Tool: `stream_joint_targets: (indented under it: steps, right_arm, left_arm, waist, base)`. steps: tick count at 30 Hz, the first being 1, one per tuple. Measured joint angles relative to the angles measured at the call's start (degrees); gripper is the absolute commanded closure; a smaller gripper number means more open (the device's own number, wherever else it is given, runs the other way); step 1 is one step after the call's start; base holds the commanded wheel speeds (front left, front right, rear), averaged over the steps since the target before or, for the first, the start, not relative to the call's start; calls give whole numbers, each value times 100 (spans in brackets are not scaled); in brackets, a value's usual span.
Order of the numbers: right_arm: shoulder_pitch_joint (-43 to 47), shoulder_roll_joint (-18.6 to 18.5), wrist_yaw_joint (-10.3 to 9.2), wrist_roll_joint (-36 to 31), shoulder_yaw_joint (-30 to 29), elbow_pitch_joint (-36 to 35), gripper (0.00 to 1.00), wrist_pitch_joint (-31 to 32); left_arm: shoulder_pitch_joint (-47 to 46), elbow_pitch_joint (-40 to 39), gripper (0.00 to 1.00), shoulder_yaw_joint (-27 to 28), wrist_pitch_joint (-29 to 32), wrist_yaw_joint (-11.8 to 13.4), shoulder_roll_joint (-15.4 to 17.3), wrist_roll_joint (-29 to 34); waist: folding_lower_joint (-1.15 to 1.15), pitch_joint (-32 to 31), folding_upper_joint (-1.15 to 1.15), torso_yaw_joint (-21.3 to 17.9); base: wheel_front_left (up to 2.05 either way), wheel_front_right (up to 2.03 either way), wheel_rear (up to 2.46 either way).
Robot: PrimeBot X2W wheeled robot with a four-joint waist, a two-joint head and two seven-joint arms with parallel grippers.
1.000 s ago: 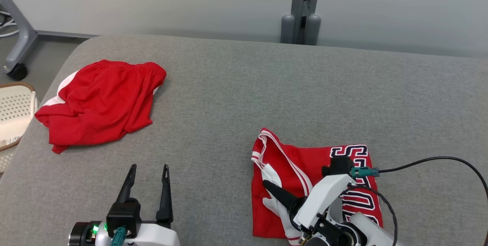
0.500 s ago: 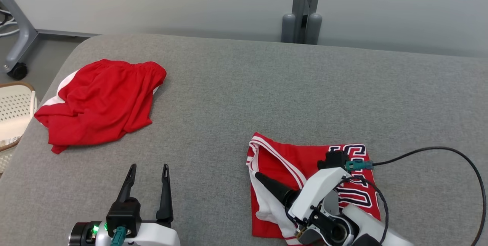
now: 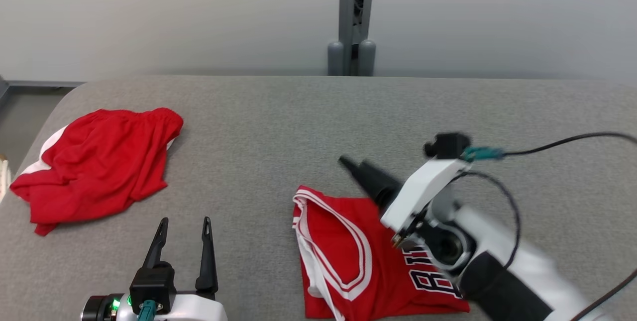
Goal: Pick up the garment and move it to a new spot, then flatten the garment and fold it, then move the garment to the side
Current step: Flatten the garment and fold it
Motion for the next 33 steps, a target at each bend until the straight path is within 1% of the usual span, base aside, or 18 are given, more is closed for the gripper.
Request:
stream_joint_targets:
  steps: [4, 6, 7, 8, 9, 10, 11, 13, 14, 16, 17, 19, 24, 26, 28, 33]
  right_arm:
    - [-183, -483, 0, -606, -342, -145, 0, -487]
    - [-198, -737, 0, -1095, -466, -163, 0, -768]
    - [-198, -737, 0, -1095, -466, -163, 0, -768]
    - [-226, -894, 0, -1414, -522, -140, 0, -945]
    - [-259, -1163, 0, -2016, -728, -43, 0, -1222]
    - [-259, -1163, 0, -2016, -728, -43, 0, -1222]
    - [-229, -1246, 0, -2230, -861, -10, 0, -1296]
    - [-9, -1284, 0, -2548, -1140, -42, 0, -1405]
    - [142, -1281, 1, -2750, -1254, -80, 0, -1451]
    - [415, -1365, 1, -3359, -1529, -186, 0, -1521]
    - [559, -1391, 1, -3555, -1773, -257, 0, -1551]
    - [942, -1328, 0, -3858, -2218, -490, 0, -1567]
    - [1966, -971, 1, -5071, -3266, -1419, 0, -1579]
    - [2342, -781, 1, -5478, -3500, -1711, 0, -1579]
    - [2597, -590, 1, -5716, -3664, -1906, 0, -1579]
    - [2851, -385, 1, -6129, -3890, -2212, 0, -1543]
  left_arm:
    - [16, -82, 0, 15, 0, -4, -1, 10]
    - [16, -123, 0, 22, 0, -5, 0, 10]
    - [16, -123, 0, 22, 0, -5, 0, 10]
    - [15, -152, 0, 25, 0, -5, 0, 10]
    - [8, -201, 0, 32, 0, -5, -1, -3]
    - [8, -201, 0, 32, 0, -5, -1, -3]
    - [3, -226, 0, 37, 0, -4, -1, -4]
    - [-24, -282, 0, 42, 0, -4, -2, -10]
    - [-51, -302, 0, 42, 0, -3, -1, -12]
    - [-91, -348, 0, 37, 0, -1, 1, -36]
    - [-91, -372, 0, 32, 0, -2, 0, -48]
    - [-91, -432, 0, 21, 0, -3, -1, -60]
    - [-83, -508, 0, -7, 0, -21, 0, -64]
    - [-80, -515, 0, -18, 0, -21, -1, -70]
    - [-80, -517, 0, -26, 0, -30, 0, -70]
    - [-81, -509, 0, -27, 0, -54, -2, -67]
  waist:
    - [0, -48, 0, -203]
    - [0, -56, 0, -304]
    - [0, -56, 0, -304]
    - [0, -55, 0, -354]
    - [0, -46, 0, -449]
    - [0, -46, 0, -449]
    - [0, -40, 0, -492]
    - [0, -26, 0, -570]
    - [0, -17, 0, -603]
    - [0, 4, 0, -657]
    - [0, 17, 0, -680]
    - [0, 37, 0, -722]
    - [0, 86, 0, -773]
    - [0, 93, 0, -777]
    - [0, 99, 0, -768]
    - [0, 105, 0, -735]
  base:
    - [0, 0, 0]
    - [0, 0, 0]
    - [0, 0, 0]
    - [0, 0, 0]
    - [0, 0, 0]
    - [0, 0, 0]
    - [0, 0, 0]
    - [0, 0, 0]
    - [0, 0, 0]
    - [0, 0, 0]
    - [0, 0, 0]
    - [0, 0, 0]
    - [0, 0, 0]
    - [0, 0, 0]
    - [0, 0, 0]
    - [0, 0, 0]
